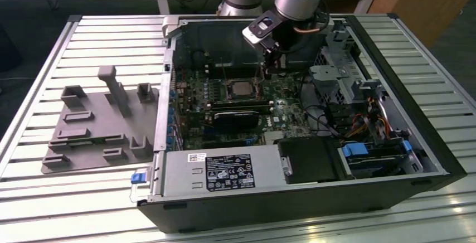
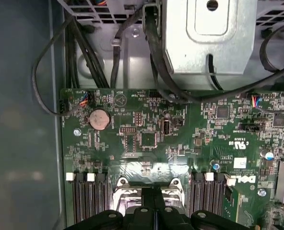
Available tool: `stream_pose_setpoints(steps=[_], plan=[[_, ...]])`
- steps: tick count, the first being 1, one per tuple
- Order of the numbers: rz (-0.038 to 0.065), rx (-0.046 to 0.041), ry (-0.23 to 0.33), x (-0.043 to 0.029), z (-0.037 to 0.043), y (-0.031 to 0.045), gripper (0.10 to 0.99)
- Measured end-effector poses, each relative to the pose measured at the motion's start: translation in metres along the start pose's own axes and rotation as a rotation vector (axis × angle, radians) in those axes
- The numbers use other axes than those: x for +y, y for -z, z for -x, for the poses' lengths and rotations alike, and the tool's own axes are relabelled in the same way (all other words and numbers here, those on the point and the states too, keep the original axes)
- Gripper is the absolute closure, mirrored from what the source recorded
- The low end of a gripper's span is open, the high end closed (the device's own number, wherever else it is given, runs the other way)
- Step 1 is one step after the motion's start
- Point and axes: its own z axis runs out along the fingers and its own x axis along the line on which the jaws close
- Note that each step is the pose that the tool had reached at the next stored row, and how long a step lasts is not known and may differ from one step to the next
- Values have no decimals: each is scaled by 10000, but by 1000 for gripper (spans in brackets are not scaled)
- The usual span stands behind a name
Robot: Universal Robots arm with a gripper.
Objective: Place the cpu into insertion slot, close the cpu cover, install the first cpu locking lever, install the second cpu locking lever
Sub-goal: 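Close the cpu cover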
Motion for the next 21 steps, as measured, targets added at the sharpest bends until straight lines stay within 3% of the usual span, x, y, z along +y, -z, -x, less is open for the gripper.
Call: stream_pose_setpoints(steps=[3,5,8,9,12,16,21], plan=[[5,1,0,-28,0,-4,980],[18,0,0,-89,1,-14,980],[29,0,0,-95,1,-15,980],[96,-1,0,-107,1,-17,980],[478,6,6,-162,2,-32,980],[903,12,14,-243,4,-60,980],[1341,16,23,-333,6,-94,980]])
